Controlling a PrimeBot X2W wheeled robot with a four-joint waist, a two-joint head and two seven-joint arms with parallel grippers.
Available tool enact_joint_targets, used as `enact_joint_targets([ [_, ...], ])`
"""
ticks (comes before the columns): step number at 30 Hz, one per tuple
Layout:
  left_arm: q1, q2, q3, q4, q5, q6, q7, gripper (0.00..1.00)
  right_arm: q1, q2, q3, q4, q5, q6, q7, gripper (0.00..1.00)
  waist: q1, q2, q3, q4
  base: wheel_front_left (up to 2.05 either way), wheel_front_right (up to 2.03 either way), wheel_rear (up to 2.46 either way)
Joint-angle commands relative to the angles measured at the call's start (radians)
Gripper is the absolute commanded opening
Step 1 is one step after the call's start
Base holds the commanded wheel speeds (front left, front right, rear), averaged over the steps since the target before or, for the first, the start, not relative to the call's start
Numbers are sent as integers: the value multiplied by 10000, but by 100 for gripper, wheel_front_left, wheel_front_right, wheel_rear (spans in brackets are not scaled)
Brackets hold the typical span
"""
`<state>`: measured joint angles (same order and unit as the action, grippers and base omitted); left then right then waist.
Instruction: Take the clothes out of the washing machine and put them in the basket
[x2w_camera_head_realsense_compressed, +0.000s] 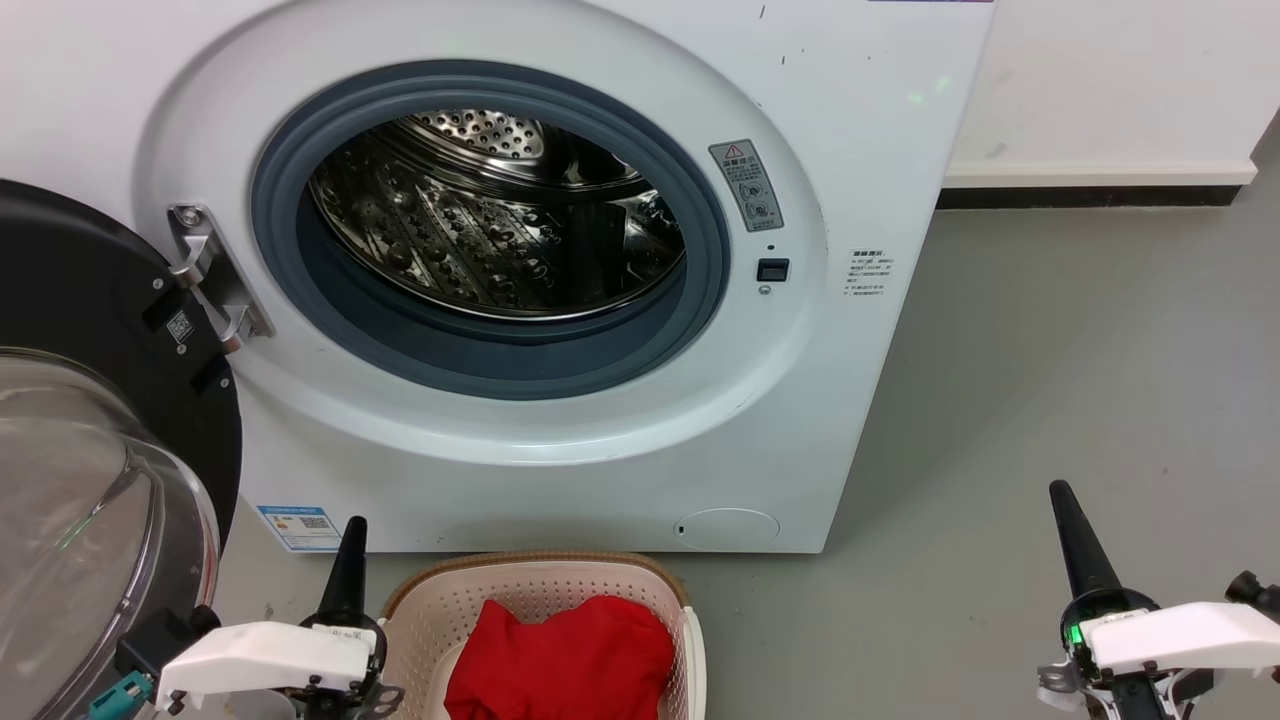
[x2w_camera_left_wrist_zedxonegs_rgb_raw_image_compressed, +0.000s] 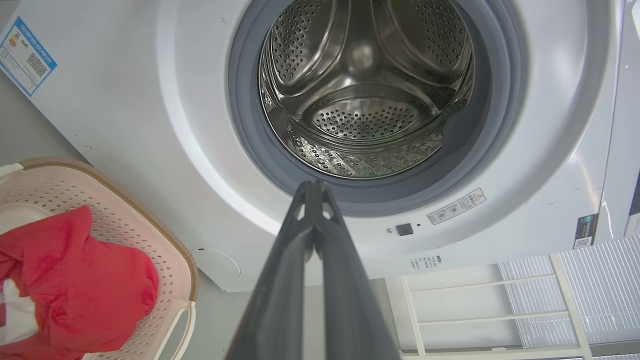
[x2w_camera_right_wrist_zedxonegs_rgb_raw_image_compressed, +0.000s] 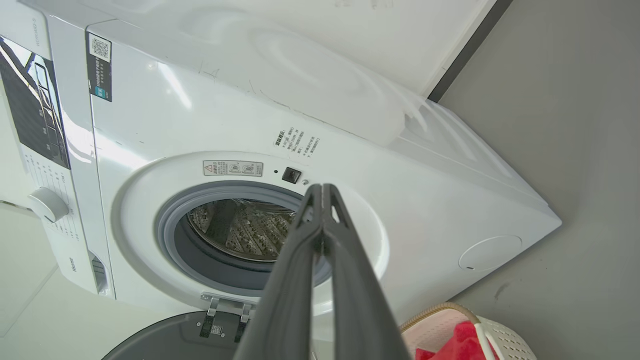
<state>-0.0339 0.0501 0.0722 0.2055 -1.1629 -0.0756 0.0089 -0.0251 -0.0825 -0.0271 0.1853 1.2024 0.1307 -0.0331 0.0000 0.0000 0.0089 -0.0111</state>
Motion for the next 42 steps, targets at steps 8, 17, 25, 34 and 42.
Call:
enact_joint_targets([
  [8, -337, 4, 125, 41, -974, -171, 243, 0, -338, -49, -106, 83, 984, 2, 243, 0, 0, 0, -9, 18, 0, 0, 0],
  [17, -447, 4, 200, 131, -1812, -249, 434, 0, -475, -34, -190, 207, 1818, 1, 456, 0, 0, 0, -19, 37, 0, 0, 0],
  [25, -580, 3, 275, 224, -2687, -364, 653, 0, -623, -11, -279, 327, 2668, 1, 691, 0, 0, 0, -31, 58, 0, 0, 0],
  [34, -660, 1, 347, 304, -3424, -453, 832, 0, -719, 12, -363, 433, 3384, 1, 886, 0, 0, 0, -41, 78, 0, 0, 0],
  [42, -762, 1, 404, 369, -4035, -524, 957, 0, -817, 33, -431, 524, 3972, 1, 1046, 0, 0, 0, -50, 95, 0, 0, 0],
])
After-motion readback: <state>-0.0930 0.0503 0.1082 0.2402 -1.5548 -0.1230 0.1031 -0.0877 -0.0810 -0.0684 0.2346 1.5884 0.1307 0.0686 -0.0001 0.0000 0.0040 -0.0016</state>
